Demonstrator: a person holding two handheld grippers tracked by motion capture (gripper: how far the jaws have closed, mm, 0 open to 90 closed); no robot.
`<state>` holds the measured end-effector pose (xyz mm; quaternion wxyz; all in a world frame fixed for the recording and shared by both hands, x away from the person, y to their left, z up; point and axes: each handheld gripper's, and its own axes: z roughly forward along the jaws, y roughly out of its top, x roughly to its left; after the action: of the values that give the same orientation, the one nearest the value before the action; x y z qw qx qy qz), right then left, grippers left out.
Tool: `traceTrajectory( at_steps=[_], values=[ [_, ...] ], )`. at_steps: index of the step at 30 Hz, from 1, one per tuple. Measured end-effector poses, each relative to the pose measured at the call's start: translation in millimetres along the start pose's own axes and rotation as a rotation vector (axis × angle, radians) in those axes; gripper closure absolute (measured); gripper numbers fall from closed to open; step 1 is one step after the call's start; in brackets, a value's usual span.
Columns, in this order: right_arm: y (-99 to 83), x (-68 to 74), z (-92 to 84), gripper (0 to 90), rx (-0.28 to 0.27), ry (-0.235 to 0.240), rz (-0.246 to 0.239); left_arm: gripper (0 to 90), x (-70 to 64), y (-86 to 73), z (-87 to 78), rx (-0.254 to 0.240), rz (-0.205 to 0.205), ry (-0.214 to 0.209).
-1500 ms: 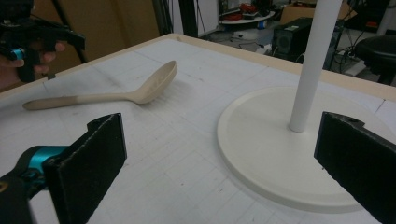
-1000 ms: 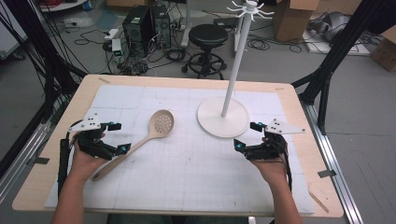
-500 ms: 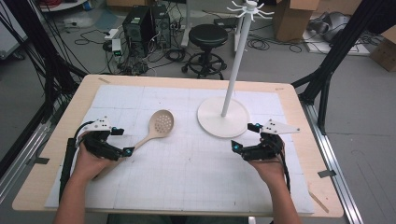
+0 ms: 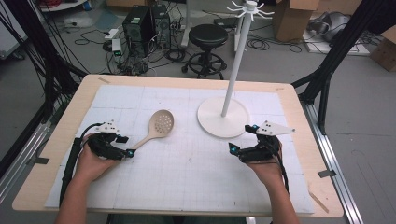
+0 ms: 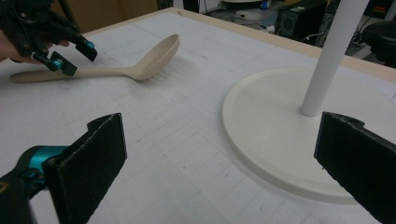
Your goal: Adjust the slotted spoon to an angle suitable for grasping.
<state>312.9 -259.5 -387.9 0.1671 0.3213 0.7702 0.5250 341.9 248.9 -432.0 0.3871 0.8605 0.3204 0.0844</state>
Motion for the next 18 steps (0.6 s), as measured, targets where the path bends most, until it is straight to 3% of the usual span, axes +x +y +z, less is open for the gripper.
traceTrajectory(
  at_steps=[6,9,11,13,16,18],
  values=[
    [0.2,-0.4,0.6,0.7,-0.001,0.0,-0.007,45.3,-1.0,0.3,4.5,0.026,0.001,-0.004],
    [0.1,0.0,0.1,0.7,0.0,0.0,0.0,54.7,-2.1,0.0,7.5,0.049,-0.005,0.007],
    [-0.1,0.0,0.4,0.7,0.0,-0.001,-0.005,56.0,-3.7,0.3,8.3,0.062,0.006,0.018],
    [-0.5,0.9,1.4,0.7,0.009,-0.001,-0.008,63.0,-5.3,1.4,8.3,0.071,0.018,0.034],
    [-0.2,1.6,2.1,0.7,0.011,-0.001,-0.01,65.6,-5.3,2.1,7.8,0.08,0.012,0.023],
    [-0.3,1.6,2.7,0.7,0.015,0.0,-0.012,72.6,-6.6,3.1,8.4,0.087,0.013,0.013]
  ],
)
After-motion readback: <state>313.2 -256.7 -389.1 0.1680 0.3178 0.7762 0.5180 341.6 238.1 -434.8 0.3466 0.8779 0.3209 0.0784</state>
